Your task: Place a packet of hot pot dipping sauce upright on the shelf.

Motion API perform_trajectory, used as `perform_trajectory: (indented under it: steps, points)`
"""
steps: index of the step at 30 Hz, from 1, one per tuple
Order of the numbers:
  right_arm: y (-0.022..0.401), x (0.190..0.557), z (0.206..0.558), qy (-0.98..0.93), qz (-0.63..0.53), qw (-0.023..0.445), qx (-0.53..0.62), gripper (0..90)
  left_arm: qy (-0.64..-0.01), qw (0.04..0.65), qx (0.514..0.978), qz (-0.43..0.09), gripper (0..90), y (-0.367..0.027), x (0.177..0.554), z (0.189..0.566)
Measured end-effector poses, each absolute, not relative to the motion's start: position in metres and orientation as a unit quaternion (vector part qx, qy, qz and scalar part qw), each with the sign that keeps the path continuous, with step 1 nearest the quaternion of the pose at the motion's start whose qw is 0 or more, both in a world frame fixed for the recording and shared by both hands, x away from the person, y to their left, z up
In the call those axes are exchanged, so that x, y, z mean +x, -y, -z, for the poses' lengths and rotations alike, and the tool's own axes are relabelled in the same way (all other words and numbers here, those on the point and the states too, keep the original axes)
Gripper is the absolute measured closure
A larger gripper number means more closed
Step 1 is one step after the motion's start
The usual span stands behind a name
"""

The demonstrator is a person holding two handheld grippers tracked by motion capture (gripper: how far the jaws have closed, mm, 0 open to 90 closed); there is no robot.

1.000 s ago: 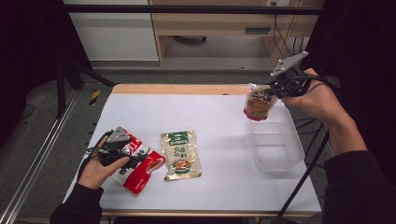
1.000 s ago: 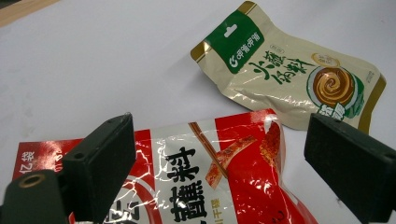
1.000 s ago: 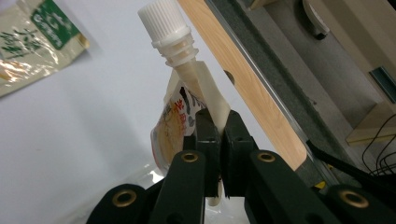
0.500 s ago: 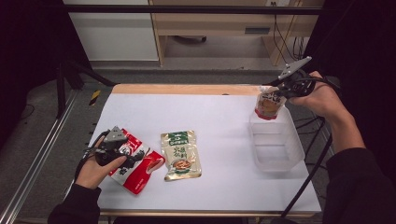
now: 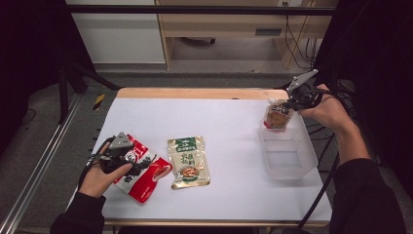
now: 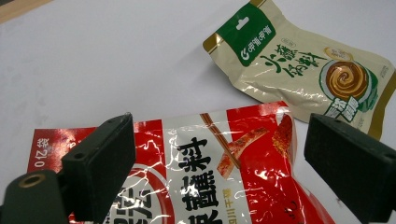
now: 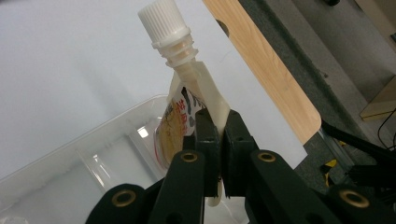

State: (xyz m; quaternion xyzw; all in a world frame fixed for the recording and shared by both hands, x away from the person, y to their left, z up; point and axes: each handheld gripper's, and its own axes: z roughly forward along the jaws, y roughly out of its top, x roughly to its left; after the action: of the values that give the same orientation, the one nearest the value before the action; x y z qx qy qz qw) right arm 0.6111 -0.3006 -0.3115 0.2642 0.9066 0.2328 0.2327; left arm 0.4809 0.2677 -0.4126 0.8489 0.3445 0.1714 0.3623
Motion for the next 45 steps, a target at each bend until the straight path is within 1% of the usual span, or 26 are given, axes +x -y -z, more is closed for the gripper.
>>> perform_trajectory:
  steps: [4, 18, 30, 45]
  points:
    - [0.299, 0.612, 0.321, -0.907, -0.236, 0.227, 0.266, 87.4, -0.345, 0.361, 0.85, -0.171, 9.4, -0.267, 0.481, 0.413]
    - [0.302, 0.612, 0.338, -0.907, -0.238, 0.209, 0.279, 86.8, -0.341, 0.361, 0.851, -0.169, 9.4, -0.265, 0.48, 0.412]
    - [0.307, 0.611, 0.341, -0.898, -0.253, 0.204, 0.296, 85.0, -0.34, 0.363, 0.851, -0.168, 9.4, -0.265, 0.48, 0.411]
    - [0.303, 0.61, 0.34, -0.903, -0.26, 0.206, 0.273, 86.5, -0.343, 0.363, 0.85, -0.167, 9.3, -0.266, 0.48, 0.411]
